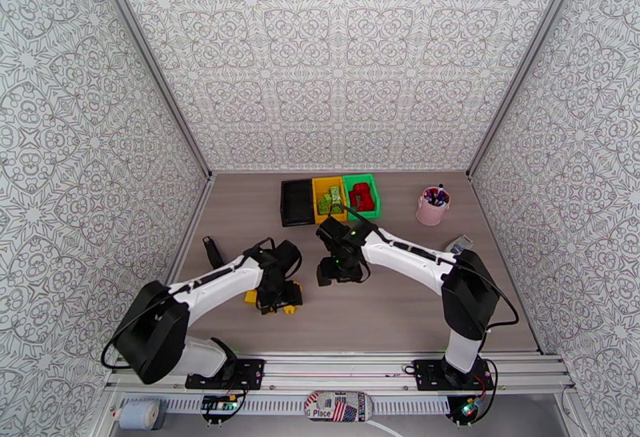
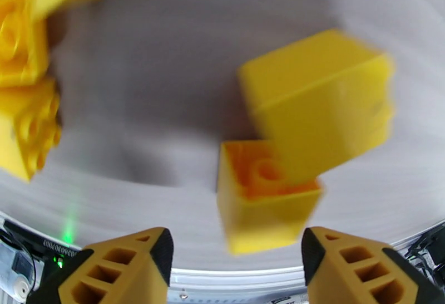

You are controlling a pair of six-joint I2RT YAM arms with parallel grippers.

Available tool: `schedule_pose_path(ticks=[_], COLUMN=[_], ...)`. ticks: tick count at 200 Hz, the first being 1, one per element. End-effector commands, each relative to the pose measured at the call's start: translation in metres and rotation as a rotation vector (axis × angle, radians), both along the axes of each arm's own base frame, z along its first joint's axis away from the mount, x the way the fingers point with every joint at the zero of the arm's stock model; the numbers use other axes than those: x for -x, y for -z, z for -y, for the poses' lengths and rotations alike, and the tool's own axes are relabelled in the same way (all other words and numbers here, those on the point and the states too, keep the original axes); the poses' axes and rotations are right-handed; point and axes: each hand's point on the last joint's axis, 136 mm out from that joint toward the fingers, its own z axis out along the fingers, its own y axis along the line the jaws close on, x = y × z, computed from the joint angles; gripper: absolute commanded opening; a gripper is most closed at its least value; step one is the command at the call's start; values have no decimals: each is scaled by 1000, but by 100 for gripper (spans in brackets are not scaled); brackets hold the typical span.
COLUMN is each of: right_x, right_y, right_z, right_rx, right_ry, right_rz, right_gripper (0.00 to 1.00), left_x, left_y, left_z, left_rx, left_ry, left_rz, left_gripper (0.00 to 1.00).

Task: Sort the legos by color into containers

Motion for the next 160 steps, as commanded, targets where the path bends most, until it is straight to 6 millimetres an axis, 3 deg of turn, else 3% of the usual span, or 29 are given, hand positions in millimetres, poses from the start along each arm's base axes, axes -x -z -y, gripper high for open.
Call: schedule_pose_path(ticks=[1, 43, 84, 110, 160], right_x=[0, 2, 5, 7, 3], right_y=[-8, -8, -4, -4, -9], right_z=[-3, 3, 5, 4, -1], right_rx=[-44, -35, -34, -37, -105], right_ry=[24, 31, 35, 33, 58], right_rz=[7, 14, 1, -4, -25], right_gripper=[65, 65, 65, 64, 64], left_x=[-12, -10, -21, -22, -18], left_y=[2, 12, 9, 12, -7], left_z=[6, 7, 9, 10, 12], left_rx=[-9, -34, -47, -53, -11], left_ry=[47, 68, 68, 75, 89], left_rz=[28, 1, 22, 8, 17], left_gripper=[61, 54, 49, 40, 32])
